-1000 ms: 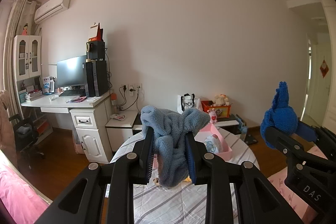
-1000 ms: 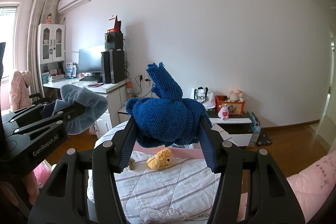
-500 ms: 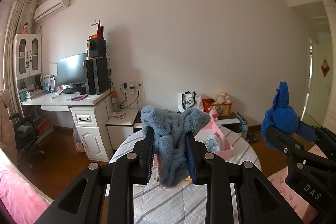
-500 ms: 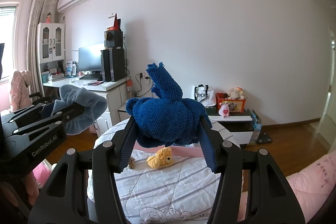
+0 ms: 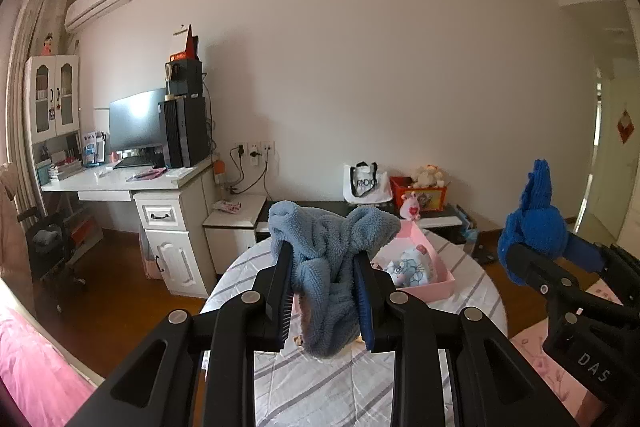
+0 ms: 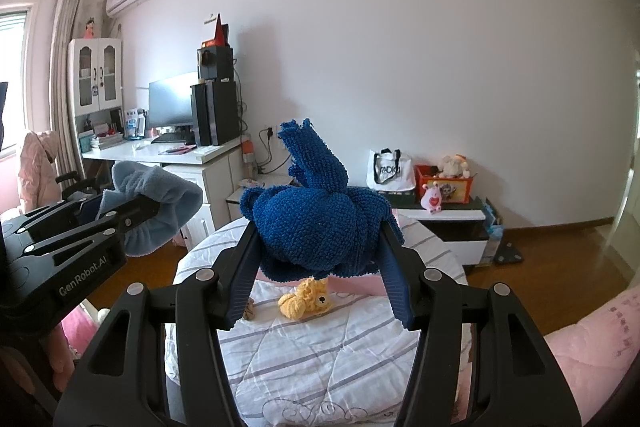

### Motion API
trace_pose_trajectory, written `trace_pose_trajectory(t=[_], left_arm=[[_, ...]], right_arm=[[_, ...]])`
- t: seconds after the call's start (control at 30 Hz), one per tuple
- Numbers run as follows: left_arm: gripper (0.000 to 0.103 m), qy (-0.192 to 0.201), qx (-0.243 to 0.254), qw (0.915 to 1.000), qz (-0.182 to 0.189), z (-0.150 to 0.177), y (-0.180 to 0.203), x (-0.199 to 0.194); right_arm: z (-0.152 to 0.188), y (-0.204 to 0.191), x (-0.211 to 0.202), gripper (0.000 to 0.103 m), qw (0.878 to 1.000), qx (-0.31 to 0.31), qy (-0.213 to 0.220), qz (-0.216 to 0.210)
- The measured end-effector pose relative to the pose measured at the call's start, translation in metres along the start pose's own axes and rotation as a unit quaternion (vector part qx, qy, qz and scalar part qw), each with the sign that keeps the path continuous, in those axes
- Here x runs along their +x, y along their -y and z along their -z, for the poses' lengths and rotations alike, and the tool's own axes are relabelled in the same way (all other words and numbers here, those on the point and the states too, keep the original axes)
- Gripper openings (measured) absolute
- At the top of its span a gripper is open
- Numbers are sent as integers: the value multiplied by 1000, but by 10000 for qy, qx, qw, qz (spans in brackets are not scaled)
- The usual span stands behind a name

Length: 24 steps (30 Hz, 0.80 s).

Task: Organize soft objects
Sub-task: 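Carry the fleece cloth and blue knit toy toward the pink tray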

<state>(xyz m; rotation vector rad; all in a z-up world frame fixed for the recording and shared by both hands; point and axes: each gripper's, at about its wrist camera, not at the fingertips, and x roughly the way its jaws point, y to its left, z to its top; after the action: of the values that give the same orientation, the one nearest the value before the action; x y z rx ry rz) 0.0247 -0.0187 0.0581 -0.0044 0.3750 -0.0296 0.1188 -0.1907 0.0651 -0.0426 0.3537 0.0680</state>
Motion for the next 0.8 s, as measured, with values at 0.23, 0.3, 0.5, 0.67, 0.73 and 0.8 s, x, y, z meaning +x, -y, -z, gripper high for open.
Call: trace_pose_trajectory(t=[0.23,0.3,0.5,0.67,0.73,0.8], left_arm=[[24,-283,51,9996,-2,-11,2,48],[24,-351,68,9994,1,-17,2,60],[25,-660,118,9977,32,-32,9,116],[25,-1005,170,9948,73,-49,16,175],[25,-1135,191,9933,109,-57,18,202],[25,-1227,197,9922,122,-66,15,224]], right_arm=[[5,11,38,53,9995,172,-280,-33],[6,15,50,53,9991,219,-370,-38],[12,25,92,53,9970,338,-695,-68],[16,36,130,53,9944,484,-937,-84],[17,40,148,53,9933,525,-1026,-68],[17,42,162,53,9924,552,-1094,-56]])
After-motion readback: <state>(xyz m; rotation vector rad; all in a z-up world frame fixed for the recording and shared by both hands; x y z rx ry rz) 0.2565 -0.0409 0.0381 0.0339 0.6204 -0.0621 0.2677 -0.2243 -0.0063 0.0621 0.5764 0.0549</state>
